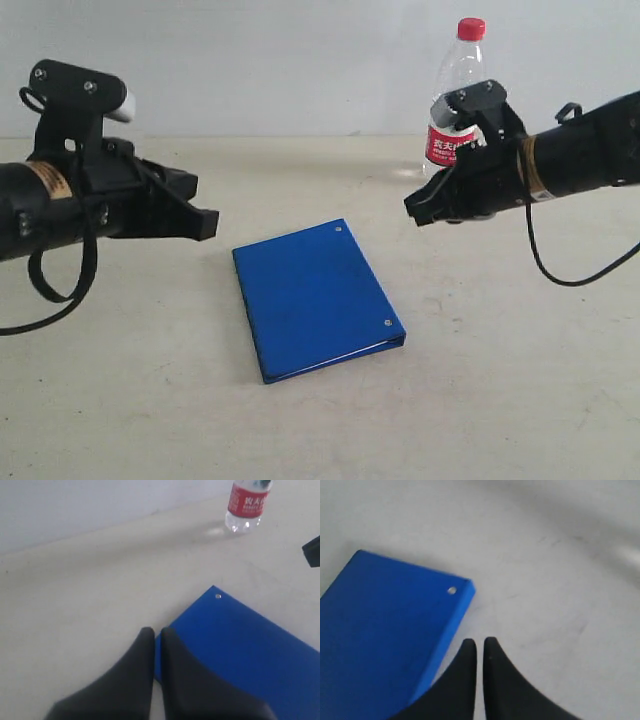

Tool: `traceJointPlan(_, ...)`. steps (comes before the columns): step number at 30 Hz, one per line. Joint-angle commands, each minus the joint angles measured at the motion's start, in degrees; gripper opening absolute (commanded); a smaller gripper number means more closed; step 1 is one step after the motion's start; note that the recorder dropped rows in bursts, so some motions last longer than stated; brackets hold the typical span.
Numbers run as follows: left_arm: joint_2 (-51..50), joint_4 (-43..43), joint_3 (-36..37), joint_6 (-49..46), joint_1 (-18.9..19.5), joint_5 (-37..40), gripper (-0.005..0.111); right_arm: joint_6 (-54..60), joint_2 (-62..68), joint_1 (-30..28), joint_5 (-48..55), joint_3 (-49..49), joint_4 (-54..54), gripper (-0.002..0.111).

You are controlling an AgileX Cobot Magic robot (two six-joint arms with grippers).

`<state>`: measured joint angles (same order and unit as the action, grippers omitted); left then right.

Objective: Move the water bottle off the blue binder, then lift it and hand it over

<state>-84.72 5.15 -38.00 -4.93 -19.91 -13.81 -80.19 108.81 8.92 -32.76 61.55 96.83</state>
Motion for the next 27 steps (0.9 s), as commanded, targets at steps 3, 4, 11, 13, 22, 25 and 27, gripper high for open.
traceJointPlan(3, -1.6, 0.4, 1.7, 4.9, -0.1, 4.3, 0.021, -12.9, -0.7, 0.3, -7.4, -3.2, 3.1, 0.032)
traceJointPlan(4, -2.5, 0.4, 1.7, 7.1, -0.1, 5.1, 0.029, -14.5, -0.7, 0.5, -7.5, -3.4, 3.1, 0.04)
traceJointPlan(11, -11.9, 0.4, 1.7, 15.4, -0.1, 3.6, 0.063, -22.2, -0.7, 2.1, -0.8, -3.4, 3.1, 0.051)
traceJointPlan(13, -14.8, 0.4, 1.7, 16.7, -0.1, 1.7, 0.063, -23.5, -0.3, 2.1, 0.5, -2.8, 3.1, 0.051)
traceJointPlan(22, -22.9, -3.0, -2.2, 16.7, -0.1, -0.3, 0.063, -25.3, 4.9, 2.0, -2.5, 2.2, 3.1, 0.051)
traceJointPlan(25, -24.1, -3.7, -3.5, 16.7, -0.1, -0.4, 0.063, -26.2, 8.0, 2.0, -3.1, 3.6, 3.1, 0.051)
traceJointPlan(27, -24.4, -5.1, -4.4, 16.7, -0.1, -0.4, 0.063, -26.0, 9.5, 2.0, -4.5, 4.3, 3.1, 0.051)
